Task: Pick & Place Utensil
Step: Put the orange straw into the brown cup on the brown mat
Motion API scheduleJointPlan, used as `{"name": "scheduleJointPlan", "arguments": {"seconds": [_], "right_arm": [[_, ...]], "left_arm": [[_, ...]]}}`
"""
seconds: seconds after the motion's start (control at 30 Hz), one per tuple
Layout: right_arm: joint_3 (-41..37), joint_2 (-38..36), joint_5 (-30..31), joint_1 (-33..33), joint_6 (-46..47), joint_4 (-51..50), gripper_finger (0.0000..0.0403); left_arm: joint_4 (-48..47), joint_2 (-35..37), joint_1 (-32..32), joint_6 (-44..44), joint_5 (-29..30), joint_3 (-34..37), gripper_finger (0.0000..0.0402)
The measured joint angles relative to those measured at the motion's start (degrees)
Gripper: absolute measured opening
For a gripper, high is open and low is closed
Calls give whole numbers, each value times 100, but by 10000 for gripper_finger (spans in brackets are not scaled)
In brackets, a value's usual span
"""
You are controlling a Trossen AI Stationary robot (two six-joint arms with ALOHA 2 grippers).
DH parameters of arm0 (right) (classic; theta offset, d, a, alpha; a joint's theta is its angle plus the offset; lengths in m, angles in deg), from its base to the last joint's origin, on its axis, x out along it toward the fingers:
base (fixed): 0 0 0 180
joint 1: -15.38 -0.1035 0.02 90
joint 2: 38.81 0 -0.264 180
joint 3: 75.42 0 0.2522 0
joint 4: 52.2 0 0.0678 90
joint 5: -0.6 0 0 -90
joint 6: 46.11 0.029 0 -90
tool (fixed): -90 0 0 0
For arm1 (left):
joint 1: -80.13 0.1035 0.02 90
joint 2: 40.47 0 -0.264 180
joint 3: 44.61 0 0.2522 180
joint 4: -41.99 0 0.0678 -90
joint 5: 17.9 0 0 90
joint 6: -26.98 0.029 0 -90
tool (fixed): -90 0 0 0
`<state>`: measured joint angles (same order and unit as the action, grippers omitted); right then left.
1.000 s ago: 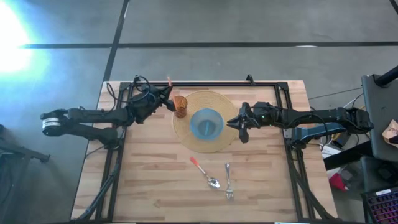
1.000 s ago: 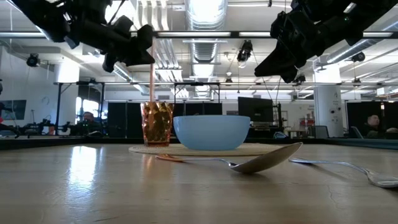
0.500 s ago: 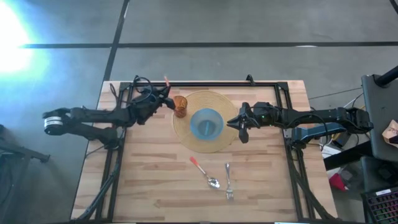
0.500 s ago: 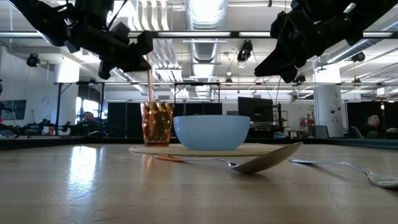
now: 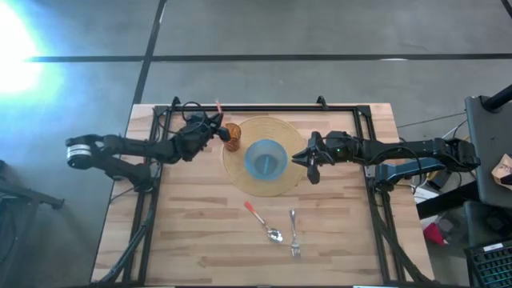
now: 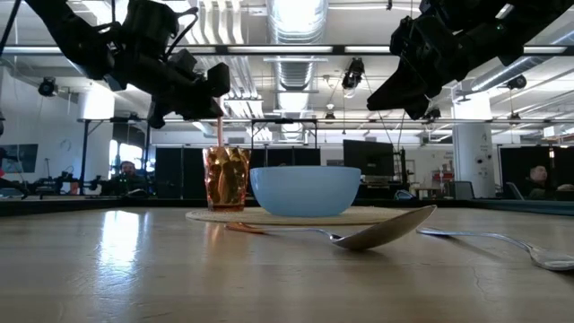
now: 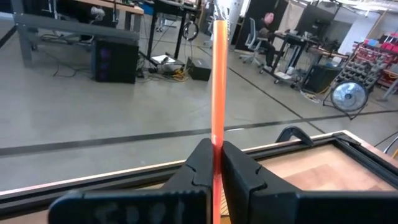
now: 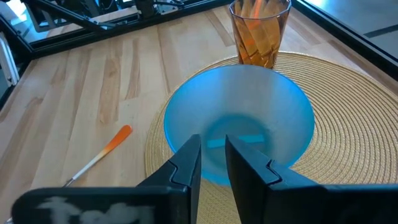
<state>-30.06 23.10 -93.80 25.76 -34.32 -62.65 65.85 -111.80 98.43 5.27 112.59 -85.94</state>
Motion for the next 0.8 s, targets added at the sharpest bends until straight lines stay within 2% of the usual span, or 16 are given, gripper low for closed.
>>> {"name": "scheduleJointPlan", "arguments": {"seconds": [0.53, 0.8], "right_arm": [[0, 0, -1, -1, 0, 0, 62], [0, 0, 0, 1, 0, 0, 71]], "left_arm": [[-106, 12, 0, 57, 0, -2, 17], [-263, 12, 0, 109, -9, -2, 57]]}}
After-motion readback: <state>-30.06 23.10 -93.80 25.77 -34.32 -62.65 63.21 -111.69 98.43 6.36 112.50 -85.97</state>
